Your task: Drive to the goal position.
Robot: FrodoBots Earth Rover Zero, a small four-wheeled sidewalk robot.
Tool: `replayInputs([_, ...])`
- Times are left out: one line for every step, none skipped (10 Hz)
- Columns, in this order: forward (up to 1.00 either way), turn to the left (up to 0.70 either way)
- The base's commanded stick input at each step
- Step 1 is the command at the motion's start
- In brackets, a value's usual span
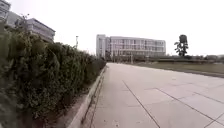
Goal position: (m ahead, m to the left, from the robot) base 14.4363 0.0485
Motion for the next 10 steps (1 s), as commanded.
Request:
replayInputs([0.00, 0.00])
replayInputs([0.00, 0.00])
replayInputs([0.00, 0.00])
replayInputs([0.00, 0.00])
replayInputs([0.20, 0.00])
replayInputs([0.44, 0.00])
replayInputs([0.68, 0.00])
replayInputs([0.70, 0.00])
replayInputs([0.70, 0.00])
replayInputs([0.70, 0.00])
